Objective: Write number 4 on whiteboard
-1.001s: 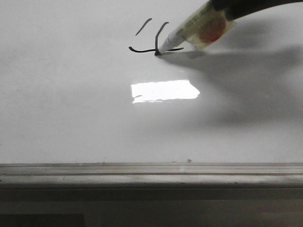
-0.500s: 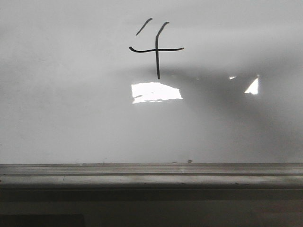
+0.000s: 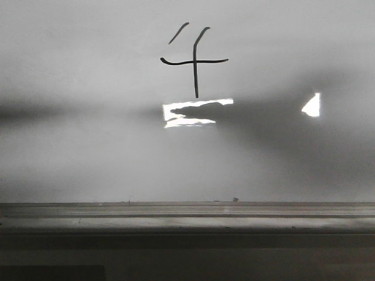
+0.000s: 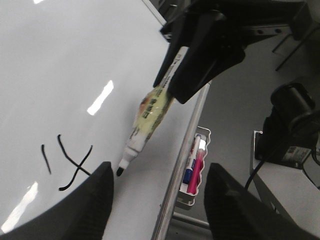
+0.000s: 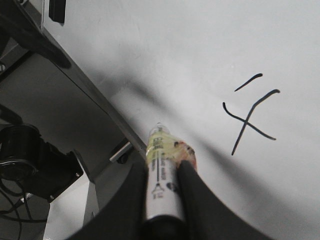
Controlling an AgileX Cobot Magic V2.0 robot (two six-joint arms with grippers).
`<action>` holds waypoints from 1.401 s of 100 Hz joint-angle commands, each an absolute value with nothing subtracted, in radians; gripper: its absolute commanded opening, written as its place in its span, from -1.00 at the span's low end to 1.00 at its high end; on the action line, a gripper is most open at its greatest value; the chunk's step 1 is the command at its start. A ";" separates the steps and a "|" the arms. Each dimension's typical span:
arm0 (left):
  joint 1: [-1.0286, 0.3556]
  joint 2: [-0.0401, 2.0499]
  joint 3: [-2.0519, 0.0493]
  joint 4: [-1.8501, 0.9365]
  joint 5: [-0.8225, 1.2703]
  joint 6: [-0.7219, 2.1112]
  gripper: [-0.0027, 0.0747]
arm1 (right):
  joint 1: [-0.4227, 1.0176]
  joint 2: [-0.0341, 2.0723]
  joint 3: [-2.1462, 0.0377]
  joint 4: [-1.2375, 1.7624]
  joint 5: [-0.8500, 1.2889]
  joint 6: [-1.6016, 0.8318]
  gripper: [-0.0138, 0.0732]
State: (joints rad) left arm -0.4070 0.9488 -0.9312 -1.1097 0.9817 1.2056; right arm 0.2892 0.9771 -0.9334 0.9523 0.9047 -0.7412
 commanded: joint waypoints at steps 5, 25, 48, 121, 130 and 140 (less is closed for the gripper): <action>-0.542 0.986 -0.960 -1.103 0.828 1.220 0.02 | 0.316 0.983 -0.973 1.019 0.887 -0.750 -0.80; -0.710 1.038 -0.961 -1.012 0.654 1.220 0.02 | 0.341 0.993 -0.973 1.019 0.888 -0.753 -0.80; -0.757 1.093 -0.961 -0.980 0.595 1.220 0.01 | 0.341 0.993 -0.973 1.028 0.922 -0.771 -0.80; -0.757 1.131 -0.961 -0.975 0.570 1.222 -0.48 | 0.342 0.993 -0.973 1.066 0.962 -0.805 -0.80; -0.757 1.131 -0.961 -0.975 0.570 1.222 -0.71 | 0.342 0.995 -0.973 1.066 0.957 -0.805 -0.80; -0.757 1.131 -0.961 -0.975 0.570 1.222 -0.98 | 0.342 0.995 -0.973 1.066 0.953 -0.805 -0.76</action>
State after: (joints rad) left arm -0.7521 1.1453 -0.9312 -0.9310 0.6288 1.2376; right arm 0.3405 1.0043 -0.9389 0.9924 0.9541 -0.7977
